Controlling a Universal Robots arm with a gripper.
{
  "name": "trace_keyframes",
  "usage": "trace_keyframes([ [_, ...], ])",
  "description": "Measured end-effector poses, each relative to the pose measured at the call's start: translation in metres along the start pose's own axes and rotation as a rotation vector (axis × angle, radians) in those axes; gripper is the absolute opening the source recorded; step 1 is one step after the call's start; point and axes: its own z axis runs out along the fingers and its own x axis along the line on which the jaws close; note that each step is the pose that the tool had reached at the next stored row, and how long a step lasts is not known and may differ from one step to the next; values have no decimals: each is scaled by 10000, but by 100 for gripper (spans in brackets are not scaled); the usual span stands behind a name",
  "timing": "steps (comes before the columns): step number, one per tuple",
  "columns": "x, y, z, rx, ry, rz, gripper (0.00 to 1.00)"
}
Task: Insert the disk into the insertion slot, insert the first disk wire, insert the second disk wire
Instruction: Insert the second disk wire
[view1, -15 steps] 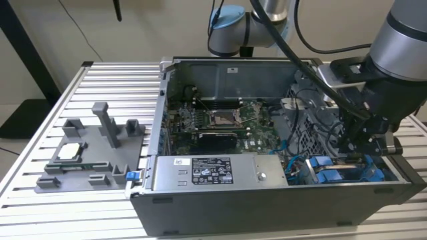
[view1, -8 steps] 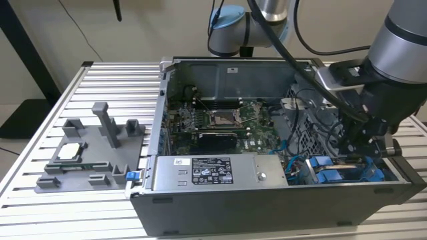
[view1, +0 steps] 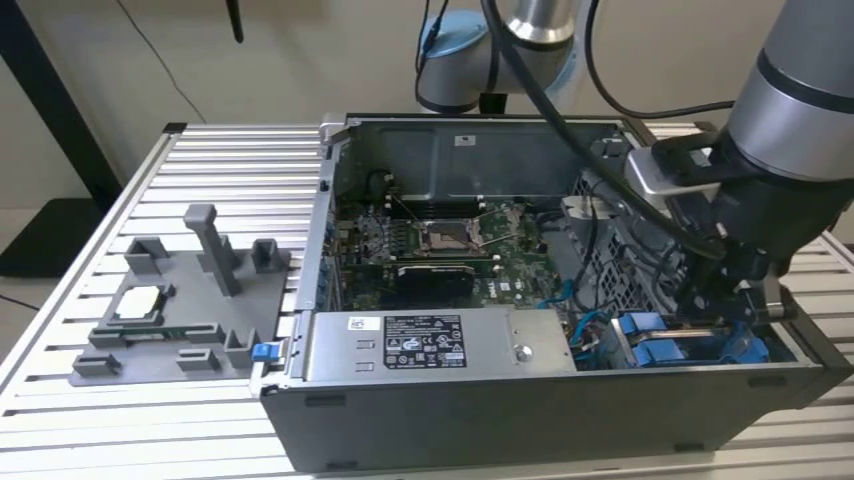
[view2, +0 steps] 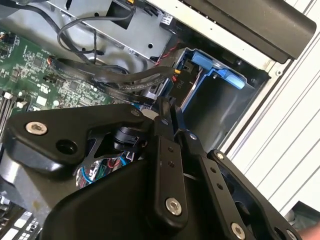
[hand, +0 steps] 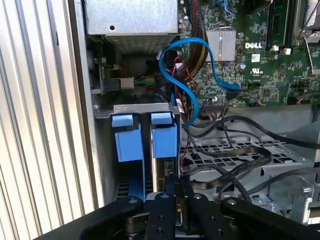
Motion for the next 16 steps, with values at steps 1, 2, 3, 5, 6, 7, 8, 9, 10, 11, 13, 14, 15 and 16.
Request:
trace_keyframes([
  [1, 1, 2, 8, 37, -3, -3, 0],
  [2, 2, 3, 14, 73, -4, -8, 0],
  [3, 3, 3, 21, 110, -8, -12, 0],
  [5, 4, 5, 32, 171, -12, -18, 0],
  [6, 4, 5, 35, 182, -13, -20, 0],
  [7, 4, 6, 39, 184, -13, -21, 0],
  [8, 5, 6, 42, 187, -12, -21, 0],
  [9, 5, 7, 45, 189, -11, -21, 0],
  [10, 6, 8, 49, 190, -14, -20, 0],
  [11, 6, 8, 51, 189, -14, -20, 0],
  [13, 7, 9, 52, 189, -14, -20, 0],
  [14, 8, 9, 53, 189, -14, -20, 0],
  [15, 9, 10, 58, 188, -16, -19, 0],
  [16, 11, 11, 69, 189, -18, -19, 0],
])
